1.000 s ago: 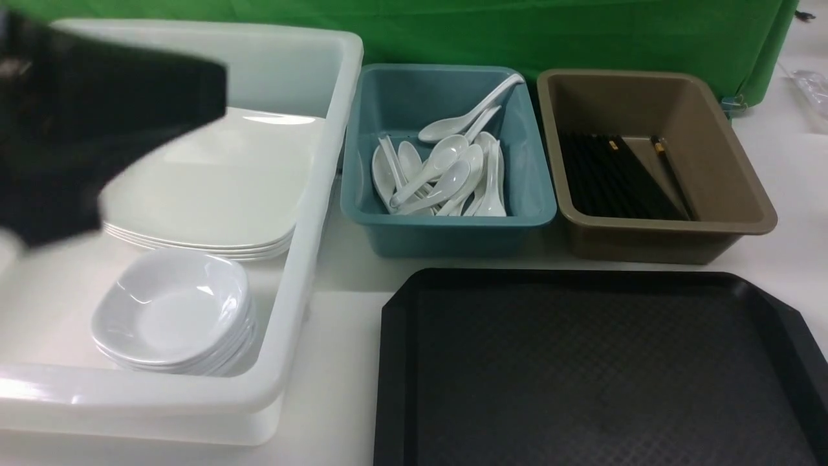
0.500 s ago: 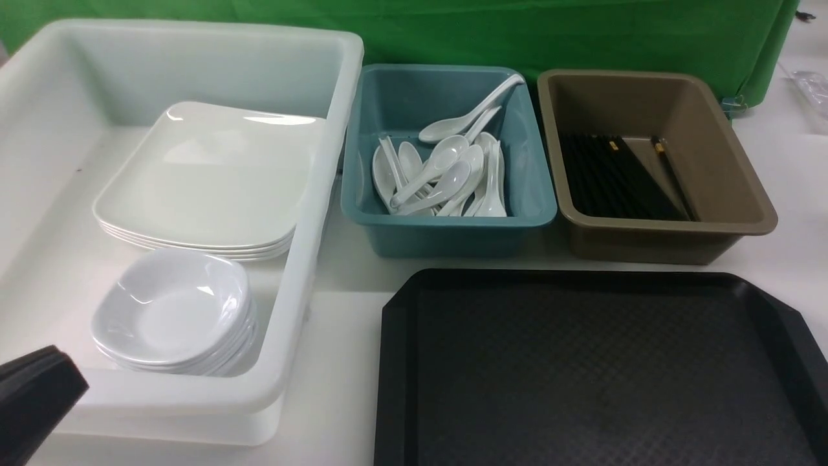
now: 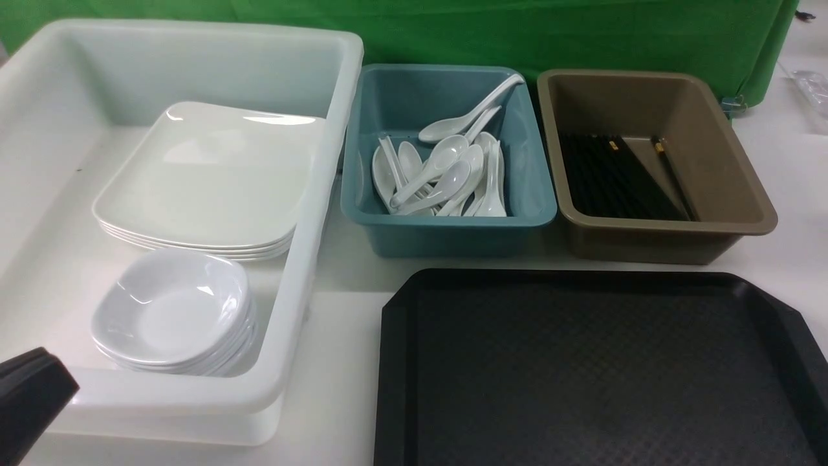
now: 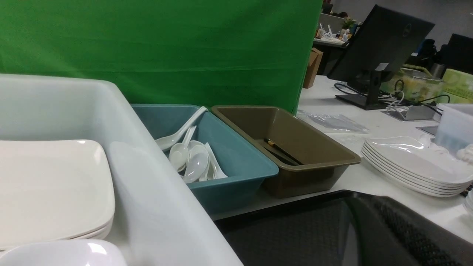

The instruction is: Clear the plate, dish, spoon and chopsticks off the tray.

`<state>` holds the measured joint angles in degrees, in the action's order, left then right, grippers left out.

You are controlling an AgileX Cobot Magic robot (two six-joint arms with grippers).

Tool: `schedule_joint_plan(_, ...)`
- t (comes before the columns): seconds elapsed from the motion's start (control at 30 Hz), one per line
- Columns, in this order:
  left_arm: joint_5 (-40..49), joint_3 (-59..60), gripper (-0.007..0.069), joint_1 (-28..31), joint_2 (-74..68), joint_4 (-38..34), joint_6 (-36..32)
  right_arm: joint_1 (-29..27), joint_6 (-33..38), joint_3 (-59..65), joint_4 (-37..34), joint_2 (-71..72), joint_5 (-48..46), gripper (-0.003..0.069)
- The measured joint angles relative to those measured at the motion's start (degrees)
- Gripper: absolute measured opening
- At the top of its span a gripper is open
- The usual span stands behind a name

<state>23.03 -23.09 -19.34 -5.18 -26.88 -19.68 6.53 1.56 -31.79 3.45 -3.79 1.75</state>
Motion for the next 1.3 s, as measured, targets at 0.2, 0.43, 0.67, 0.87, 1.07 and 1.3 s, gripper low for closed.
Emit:
schedule_joint_plan(0.2,-5.1,4.0,0.001,1.3,0.8,10.5,4.2,0.0,0.1,0.0,0.0,0.0,0.0,0.0108)
schedule_joint_plan(0.43,-13.3,17.1,0.0011,15.6,5.1,22.7,15.4,0.0,0.1,0.0,0.0,0.0,0.0,0.0126)
schedule_joint_plan(0.67,-14.1,23.4,0.0011,23.3,5.1,23.3,18.4,0.0,0.1,0.0,0.0,0.0,0.0,0.0145)
schedule_joint_plan(0.87,-10.1,23.5,0.0011,21.7,5.1,23.5,17.5,0.0,0.1,0.0,0.0,0.0,0.0,0.0157)
schedule_joint_plan(1.07,-10.1,23.5,0.0013,21.6,5.1,23.6,17.1,0.0,0.1,0.0,0.0,0.0,0.0,0.0163)
schedule_joint_plan(1.3,-10.0,23.5,0.0013,21.6,5.1,23.6,17.1,0.0,0.1,0.0,0.0,0.0,0.0,0.0182)
